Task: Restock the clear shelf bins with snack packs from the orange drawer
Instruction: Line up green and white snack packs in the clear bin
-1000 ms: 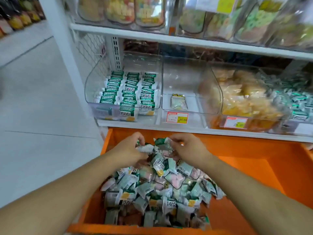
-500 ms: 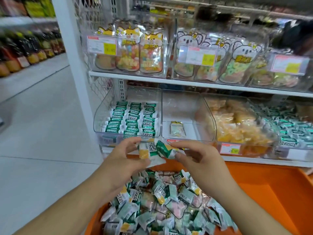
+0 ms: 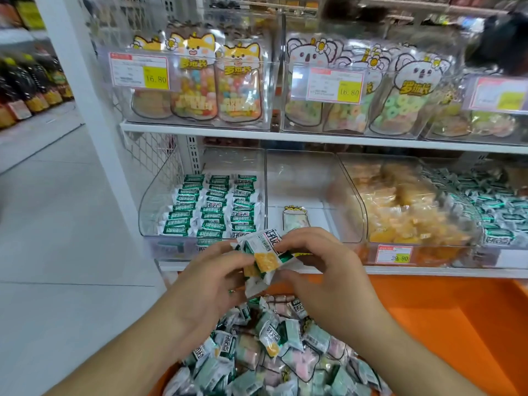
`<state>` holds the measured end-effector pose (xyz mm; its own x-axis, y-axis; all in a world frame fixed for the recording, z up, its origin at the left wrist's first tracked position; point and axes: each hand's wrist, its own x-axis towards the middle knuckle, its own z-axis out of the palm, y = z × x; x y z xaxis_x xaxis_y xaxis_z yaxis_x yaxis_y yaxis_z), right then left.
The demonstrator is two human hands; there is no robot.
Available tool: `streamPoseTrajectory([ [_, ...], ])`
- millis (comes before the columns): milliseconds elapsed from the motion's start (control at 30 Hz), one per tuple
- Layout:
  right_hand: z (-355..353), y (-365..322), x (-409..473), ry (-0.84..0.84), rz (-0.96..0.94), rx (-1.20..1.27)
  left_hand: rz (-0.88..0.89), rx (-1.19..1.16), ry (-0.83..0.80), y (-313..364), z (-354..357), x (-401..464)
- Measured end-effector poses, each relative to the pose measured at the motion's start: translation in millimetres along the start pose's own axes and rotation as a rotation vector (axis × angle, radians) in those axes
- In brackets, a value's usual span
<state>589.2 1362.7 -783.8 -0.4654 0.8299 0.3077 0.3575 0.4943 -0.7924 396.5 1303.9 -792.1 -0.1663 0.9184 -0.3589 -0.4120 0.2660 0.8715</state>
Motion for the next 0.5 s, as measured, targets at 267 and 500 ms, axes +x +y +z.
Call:
streamPoseTrajectory([
  [267,7.6,5.1,0.3,-0.030,0.293,0.274,0.034,0.044,0.037,-4.3,0.4,-1.6],
  [500,10.8,0.3,7.2,-0.118,0.432,0.455,0.030,0.189,-0.025,-2.2,-1.6,-9.7],
])
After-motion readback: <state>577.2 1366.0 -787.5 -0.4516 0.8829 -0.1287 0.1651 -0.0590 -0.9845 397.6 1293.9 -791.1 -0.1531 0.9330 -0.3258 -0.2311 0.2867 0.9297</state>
